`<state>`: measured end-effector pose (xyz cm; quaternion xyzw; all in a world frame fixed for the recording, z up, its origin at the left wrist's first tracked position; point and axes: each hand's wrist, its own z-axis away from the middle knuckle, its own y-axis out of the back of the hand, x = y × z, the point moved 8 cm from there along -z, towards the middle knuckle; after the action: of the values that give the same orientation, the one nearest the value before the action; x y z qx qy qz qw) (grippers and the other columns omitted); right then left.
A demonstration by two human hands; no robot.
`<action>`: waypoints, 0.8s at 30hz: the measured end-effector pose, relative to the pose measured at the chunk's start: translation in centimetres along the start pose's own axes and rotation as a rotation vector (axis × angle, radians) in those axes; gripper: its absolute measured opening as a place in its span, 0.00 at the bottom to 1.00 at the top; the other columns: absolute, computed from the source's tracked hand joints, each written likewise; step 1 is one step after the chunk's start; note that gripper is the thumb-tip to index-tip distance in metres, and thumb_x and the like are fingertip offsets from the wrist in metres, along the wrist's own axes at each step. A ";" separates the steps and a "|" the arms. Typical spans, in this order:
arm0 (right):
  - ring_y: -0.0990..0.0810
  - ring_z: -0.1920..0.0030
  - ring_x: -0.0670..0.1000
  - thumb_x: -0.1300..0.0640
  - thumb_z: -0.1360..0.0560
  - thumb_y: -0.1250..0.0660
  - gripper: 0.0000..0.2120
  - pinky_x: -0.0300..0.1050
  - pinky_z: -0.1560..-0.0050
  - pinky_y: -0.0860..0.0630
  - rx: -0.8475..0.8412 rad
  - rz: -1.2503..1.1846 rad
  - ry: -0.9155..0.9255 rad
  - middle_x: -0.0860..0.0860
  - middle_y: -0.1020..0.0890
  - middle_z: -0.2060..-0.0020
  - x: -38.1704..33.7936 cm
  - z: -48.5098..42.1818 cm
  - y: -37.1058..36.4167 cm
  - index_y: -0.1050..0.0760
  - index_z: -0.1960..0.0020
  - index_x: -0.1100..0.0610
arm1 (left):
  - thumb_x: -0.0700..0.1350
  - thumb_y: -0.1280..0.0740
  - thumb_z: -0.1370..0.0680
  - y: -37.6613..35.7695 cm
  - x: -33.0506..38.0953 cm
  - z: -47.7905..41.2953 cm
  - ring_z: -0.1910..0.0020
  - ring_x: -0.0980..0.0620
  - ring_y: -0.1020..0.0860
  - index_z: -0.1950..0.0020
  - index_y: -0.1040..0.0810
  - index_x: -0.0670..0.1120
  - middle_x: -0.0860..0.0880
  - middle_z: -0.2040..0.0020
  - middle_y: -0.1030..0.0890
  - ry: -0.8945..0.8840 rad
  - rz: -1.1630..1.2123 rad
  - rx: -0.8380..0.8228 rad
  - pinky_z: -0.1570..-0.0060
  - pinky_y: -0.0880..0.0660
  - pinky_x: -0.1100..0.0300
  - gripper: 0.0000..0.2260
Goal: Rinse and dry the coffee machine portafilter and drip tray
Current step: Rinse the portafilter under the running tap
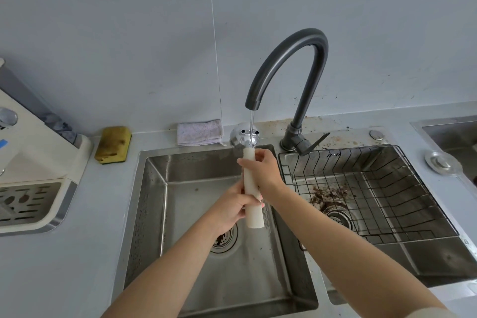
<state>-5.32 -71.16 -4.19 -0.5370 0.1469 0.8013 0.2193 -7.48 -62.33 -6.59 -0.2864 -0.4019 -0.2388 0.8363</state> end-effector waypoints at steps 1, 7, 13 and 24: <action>0.24 0.66 0.48 0.63 0.29 0.31 0.16 0.41 0.64 0.25 -0.012 -0.029 -0.017 0.51 0.24 0.59 -0.1 -0.2 -0.1 0.32 0.44 0.59 | 0.28 0.40 0.28 0.1 0.2 -0.2 0.57 0.49 0.23 0.48 0.26 0.46 0.48 0.60 0.23 -0.003 0.007 -0.002 0.53 0.27 0.56 0.15; 0.24 0.65 0.51 0.66 0.27 0.34 0.11 0.48 0.57 0.23 -0.084 -0.120 -0.028 0.52 0.23 0.60 -1.2 -1.2 -0.6 0.30 0.46 0.57 | 0.29 0.37 0.28 0.6 1.4 -1.1 0.54 0.48 0.22 0.49 0.26 0.46 0.48 0.57 0.22 -0.018 0.034 -0.013 0.52 0.26 0.55 0.14; 0.25 0.63 0.52 0.66 0.27 0.35 0.11 0.50 0.55 0.24 -0.161 -0.153 0.034 0.53 0.25 0.60 -3.4 -2.1 -1.0 0.32 0.51 0.53 | 0.27 0.37 0.30 1.5 3.4 -2.3 0.56 0.48 0.22 0.49 0.25 0.46 0.47 0.59 0.21 -0.056 0.035 0.023 0.54 0.27 0.55 0.16; 0.25 0.63 0.50 0.66 0.25 0.35 0.08 0.47 0.59 0.26 -0.164 -0.123 0.129 0.50 0.23 0.63 -7.4 -4.0 -0.4 0.33 0.53 0.55 | 0.30 0.39 0.30 0.8 7.1 -4.1 0.64 0.52 0.21 0.51 0.26 0.44 0.47 0.62 0.22 -0.165 0.097 -0.027 0.61 0.26 0.59 0.13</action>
<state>0.47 -74.11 1.18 -0.6113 0.0616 0.7596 0.2135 -0.80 -65.74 -3.20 -0.3357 -0.4518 -0.1790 0.8069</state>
